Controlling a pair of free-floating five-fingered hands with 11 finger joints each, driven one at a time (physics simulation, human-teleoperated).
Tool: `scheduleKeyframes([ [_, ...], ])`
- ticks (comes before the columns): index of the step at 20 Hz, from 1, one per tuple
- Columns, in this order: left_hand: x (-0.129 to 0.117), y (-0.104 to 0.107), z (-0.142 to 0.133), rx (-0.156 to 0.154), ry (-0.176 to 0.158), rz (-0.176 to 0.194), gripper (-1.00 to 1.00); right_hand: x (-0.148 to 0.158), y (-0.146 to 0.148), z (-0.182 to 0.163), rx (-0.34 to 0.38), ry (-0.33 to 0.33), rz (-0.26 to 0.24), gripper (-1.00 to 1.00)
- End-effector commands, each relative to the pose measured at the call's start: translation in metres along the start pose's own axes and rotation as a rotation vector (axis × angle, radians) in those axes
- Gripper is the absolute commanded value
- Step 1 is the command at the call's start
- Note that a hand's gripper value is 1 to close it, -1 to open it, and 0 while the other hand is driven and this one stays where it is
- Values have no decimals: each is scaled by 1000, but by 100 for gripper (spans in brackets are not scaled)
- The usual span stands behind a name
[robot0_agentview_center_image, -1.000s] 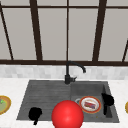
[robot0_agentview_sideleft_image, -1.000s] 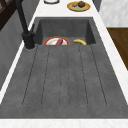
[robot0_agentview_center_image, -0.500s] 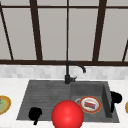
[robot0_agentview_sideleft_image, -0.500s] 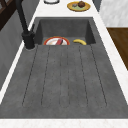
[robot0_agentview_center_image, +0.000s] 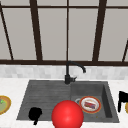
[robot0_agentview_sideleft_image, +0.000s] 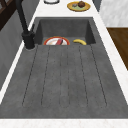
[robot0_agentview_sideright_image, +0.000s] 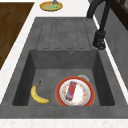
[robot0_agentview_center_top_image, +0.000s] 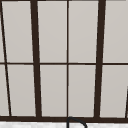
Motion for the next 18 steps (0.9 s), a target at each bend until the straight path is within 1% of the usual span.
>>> scheduleKeyframes([
  [1,0,0,0,0,0,0,0,-15,-4,-6,-10,85,-25,-100],
  [10,0,0,0,0,0,0,0,-50,-12,-21,-12,239,-28,-100],
  [14,0,0,0,0,0,0,0,-60,-14,-25,-14,331,-33,-100],
  [18,0,0,0,0,0,0,0,-67,-11,-29,-15,438,-39,-100],
])
